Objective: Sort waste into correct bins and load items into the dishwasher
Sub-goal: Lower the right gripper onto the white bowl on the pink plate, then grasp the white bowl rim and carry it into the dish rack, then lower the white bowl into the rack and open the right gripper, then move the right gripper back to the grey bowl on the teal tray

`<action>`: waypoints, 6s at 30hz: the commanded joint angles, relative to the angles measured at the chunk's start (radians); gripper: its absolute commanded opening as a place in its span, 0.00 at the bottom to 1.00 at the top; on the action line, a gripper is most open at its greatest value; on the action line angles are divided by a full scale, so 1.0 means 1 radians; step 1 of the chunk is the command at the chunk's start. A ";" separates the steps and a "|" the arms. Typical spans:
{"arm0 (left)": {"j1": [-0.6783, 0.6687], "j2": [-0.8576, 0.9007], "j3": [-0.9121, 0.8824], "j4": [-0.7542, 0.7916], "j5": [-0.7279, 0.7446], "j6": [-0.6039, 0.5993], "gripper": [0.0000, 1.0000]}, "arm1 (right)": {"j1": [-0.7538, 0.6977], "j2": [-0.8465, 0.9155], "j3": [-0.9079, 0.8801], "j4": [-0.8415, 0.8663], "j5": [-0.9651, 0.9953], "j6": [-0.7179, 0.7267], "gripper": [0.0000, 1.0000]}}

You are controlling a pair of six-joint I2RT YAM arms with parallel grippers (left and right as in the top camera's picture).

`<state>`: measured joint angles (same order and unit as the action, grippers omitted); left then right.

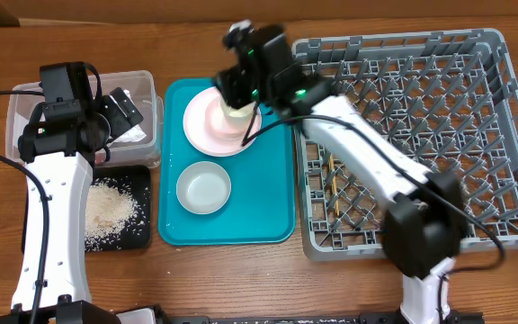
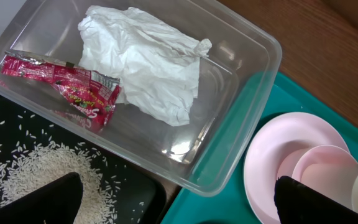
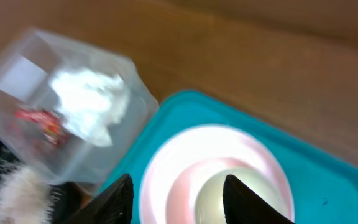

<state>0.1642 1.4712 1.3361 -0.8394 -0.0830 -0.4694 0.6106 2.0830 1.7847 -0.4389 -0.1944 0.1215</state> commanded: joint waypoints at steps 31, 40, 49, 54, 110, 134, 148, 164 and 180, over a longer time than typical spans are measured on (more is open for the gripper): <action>-0.001 -0.003 0.021 0.001 -0.002 -0.010 1.00 | 0.037 0.135 0.010 -0.069 0.115 -0.051 0.21; -0.001 -0.003 0.021 0.002 -0.002 -0.010 1.00 | 0.037 0.128 0.011 -0.079 0.115 -0.051 0.06; -0.001 -0.003 0.021 0.002 -0.002 -0.010 1.00 | 0.037 0.048 0.011 -0.080 0.113 -0.039 0.04; -0.001 -0.003 0.021 0.002 -0.002 -0.010 1.00 | 0.031 -0.082 0.011 -0.091 -0.043 -0.039 0.04; -0.001 -0.003 0.021 0.002 -0.002 -0.010 1.00 | -0.474 -0.456 -0.448 -0.935 -0.608 -0.064 0.04; -0.001 -0.003 0.021 0.002 -0.002 -0.010 1.00 | -0.540 -0.456 -0.534 -0.929 -0.448 -0.130 0.05; -0.001 -0.003 0.021 0.002 -0.002 -0.010 1.00 | -0.540 -0.456 -0.534 -0.943 -0.304 -0.121 0.12; -0.001 -0.003 0.021 0.002 -0.002 -0.010 1.00 | -0.540 -0.456 -0.534 -0.840 -0.225 -0.008 0.20; -0.001 -0.003 0.021 0.002 -0.002 -0.010 1.00 | -0.483 -0.456 -0.382 -0.843 -0.463 0.037 0.32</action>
<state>0.1642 1.4712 1.3361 -0.8394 -0.0830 -0.4694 0.0917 1.6337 1.3788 -1.2896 -0.5808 0.1566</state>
